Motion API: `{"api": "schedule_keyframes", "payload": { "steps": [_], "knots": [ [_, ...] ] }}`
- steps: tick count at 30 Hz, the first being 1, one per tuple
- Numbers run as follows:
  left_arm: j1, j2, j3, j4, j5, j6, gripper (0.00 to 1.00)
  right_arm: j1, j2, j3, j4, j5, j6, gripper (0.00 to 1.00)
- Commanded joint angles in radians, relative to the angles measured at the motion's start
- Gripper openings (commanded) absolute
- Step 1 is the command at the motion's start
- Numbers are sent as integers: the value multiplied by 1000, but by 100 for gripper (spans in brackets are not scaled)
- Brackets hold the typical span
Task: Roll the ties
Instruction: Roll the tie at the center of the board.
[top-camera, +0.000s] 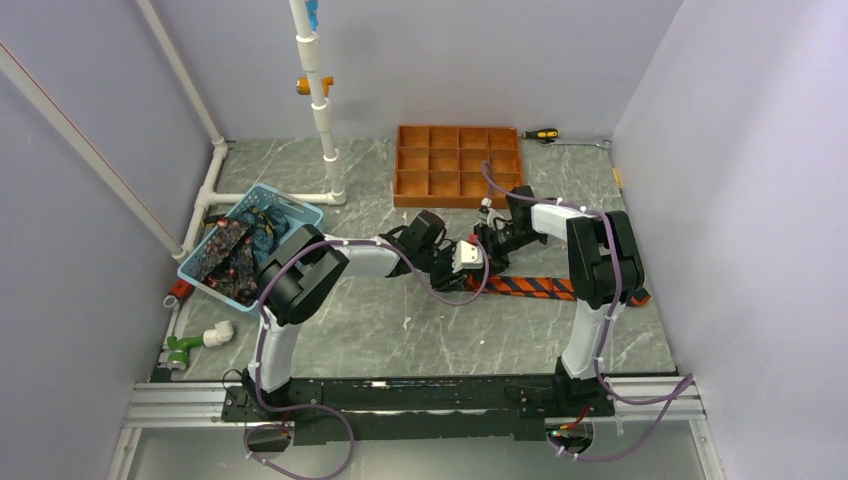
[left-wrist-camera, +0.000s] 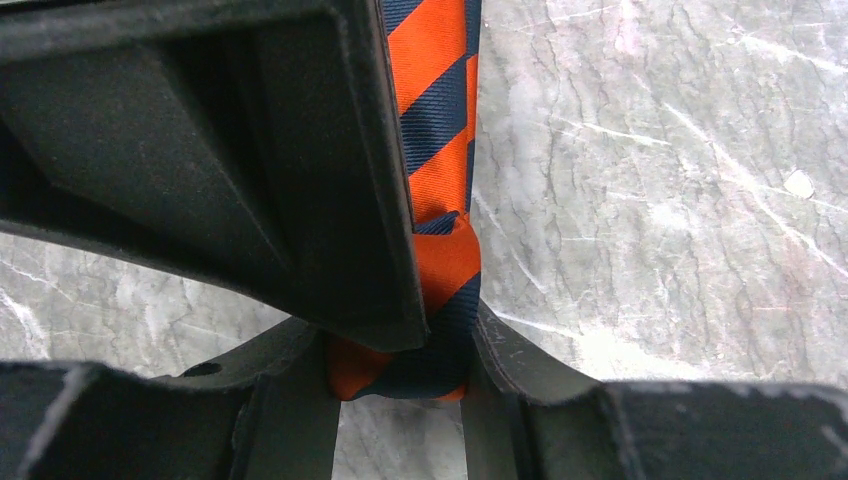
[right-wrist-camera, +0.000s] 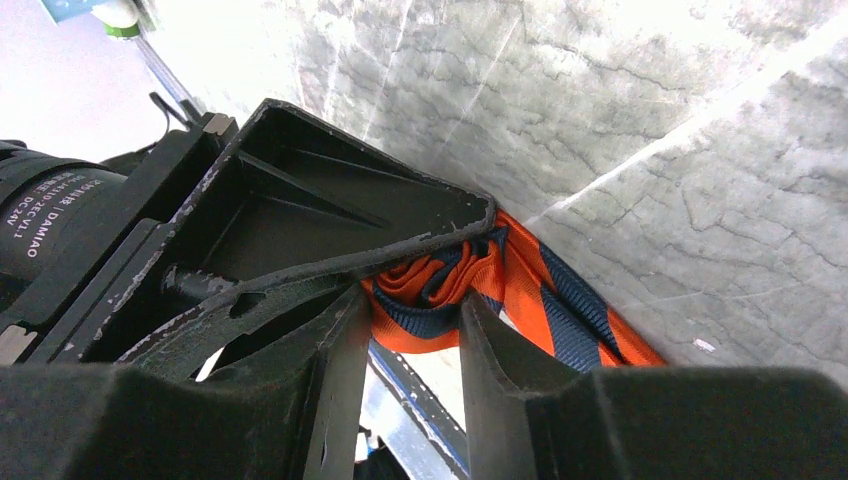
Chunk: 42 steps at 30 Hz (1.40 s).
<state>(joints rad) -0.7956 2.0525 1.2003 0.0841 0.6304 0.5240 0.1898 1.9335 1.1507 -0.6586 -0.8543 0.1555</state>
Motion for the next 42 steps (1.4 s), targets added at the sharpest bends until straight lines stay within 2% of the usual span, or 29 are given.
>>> {"api": "schedule_keyframes", "payload": {
  "steps": [1,4,11,13,15,16,18,19,21,23,24,27,30,35,40,42],
  "knots": [
    [10,116,-72,-308,-193,57,3,-3,-2,7,-61,95,-50,37],
    [9,114,-80,-302,-196,60,3,-12,-24,-10,-60,98,-43,41],
    [10,113,-84,-308,-194,67,3,-19,-64,-38,-37,66,-5,42],
    [10,112,-81,-310,-193,66,3,-20,-56,-38,-31,57,-2,31],
    [9,116,-78,-313,-191,64,3,-21,-44,-48,-24,58,-7,9],
    [10,115,-78,-313,-188,61,3,-20,-37,-52,-23,67,-17,1],
    [11,111,-83,-305,-177,56,5,-20,-11,-56,-34,116,-46,0],
    [14,108,-86,-297,-161,50,10,-22,4,-58,-45,153,-71,0],
    [26,89,-107,-252,-101,42,30,-24,31,-61,-62,214,-99,0],
    [38,60,-145,-167,-43,31,47,-24,53,-60,-71,274,-117,0],
    [40,48,-161,-121,-14,28,53,-23,62,-59,-71,303,-121,0],
    [48,23,-191,31,45,-1,63,-23,82,-43,-75,381,-122,0],
    [58,19,-206,196,94,-64,67,-12,95,-21,-90,436,-130,0],
    [69,36,-277,521,197,-205,81,41,107,-4,-104,524,-142,0],
    [68,107,-317,815,247,-358,81,88,126,27,-128,593,-126,0],
    [66,147,-310,885,239,-405,79,99,134,38,-136,611,-119,0]
  ]
}}
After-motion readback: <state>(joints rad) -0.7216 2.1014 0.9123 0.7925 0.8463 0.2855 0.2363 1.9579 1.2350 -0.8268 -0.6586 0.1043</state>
